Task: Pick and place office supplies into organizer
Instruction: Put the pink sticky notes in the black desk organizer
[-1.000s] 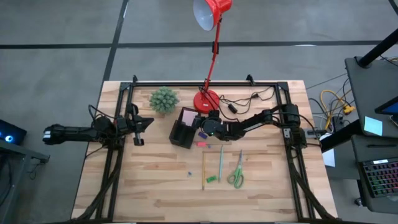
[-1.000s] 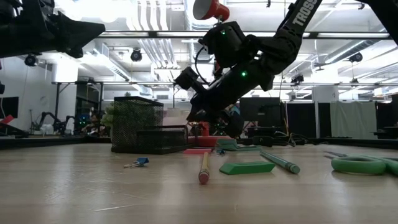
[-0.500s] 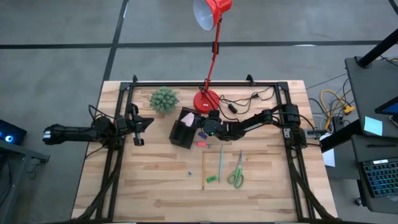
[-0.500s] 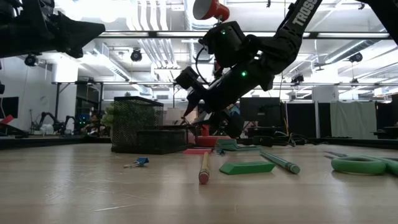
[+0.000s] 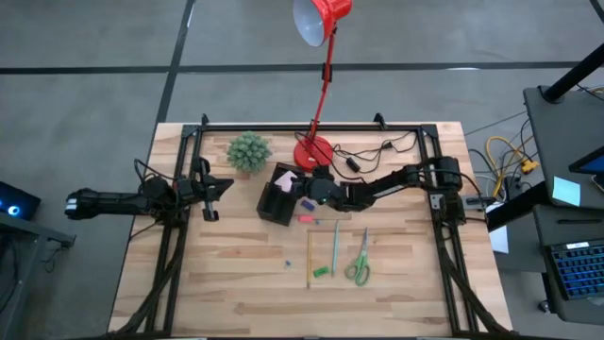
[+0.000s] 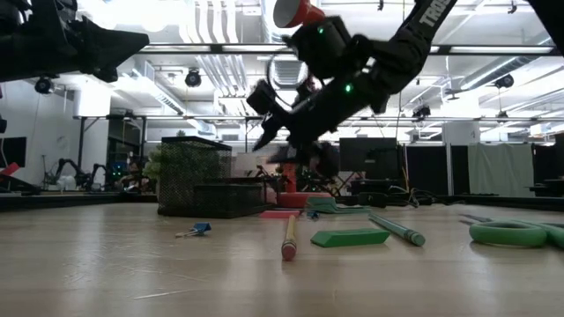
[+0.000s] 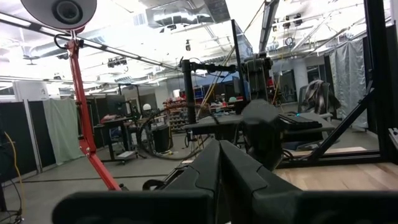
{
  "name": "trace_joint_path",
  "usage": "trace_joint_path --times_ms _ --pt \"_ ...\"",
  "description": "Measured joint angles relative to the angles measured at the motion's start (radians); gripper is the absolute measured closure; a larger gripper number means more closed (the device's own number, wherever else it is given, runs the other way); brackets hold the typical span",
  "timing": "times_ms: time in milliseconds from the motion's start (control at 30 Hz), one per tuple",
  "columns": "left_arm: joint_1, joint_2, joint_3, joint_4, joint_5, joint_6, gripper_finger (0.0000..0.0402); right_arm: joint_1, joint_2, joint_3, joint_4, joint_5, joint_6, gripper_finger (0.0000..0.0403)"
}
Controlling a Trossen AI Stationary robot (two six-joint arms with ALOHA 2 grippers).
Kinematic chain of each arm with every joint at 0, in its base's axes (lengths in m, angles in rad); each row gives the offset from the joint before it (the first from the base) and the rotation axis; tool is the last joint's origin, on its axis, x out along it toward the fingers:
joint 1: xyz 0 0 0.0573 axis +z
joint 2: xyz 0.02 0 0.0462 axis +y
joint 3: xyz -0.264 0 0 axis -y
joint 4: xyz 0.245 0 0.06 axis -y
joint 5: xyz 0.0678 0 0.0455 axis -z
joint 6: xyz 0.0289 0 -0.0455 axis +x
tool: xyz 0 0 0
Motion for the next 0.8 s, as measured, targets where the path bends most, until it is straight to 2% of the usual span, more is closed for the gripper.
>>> trace_joint_path --times_ms 167,300,433,600,800 --pt "0.0 0.0 0.0 0.0 0.0 0.0 0.0402 0.002 -0.079 0.0 -0.107 -0.044 -0.327 0.0285" --pt "0.0 0.0 0.0 0.0 0.0 0.0 0.0402 0.002 -0.128 0.0 -0.294 -0.057 -0.458 0.0305" --pt "0.0 0.0 0.0 0.003 0.0 0.0 0.0402 0.002 -0.13 0.0 -0.384 -0.062 -0.47 0.0333" --pt "0.0 -0.001 0.0 0.019 -0.001 0.007 0.0402 -0.004 -0.108 0.0 -0.385 -0.076 -0.486 0.0385" --pt "0.0 -0.002 0.0 0.02 -0.001 0.007 0.0402 -0.021 -0.08 0.0 -0.379 -0.084 -0.489 0.0394"
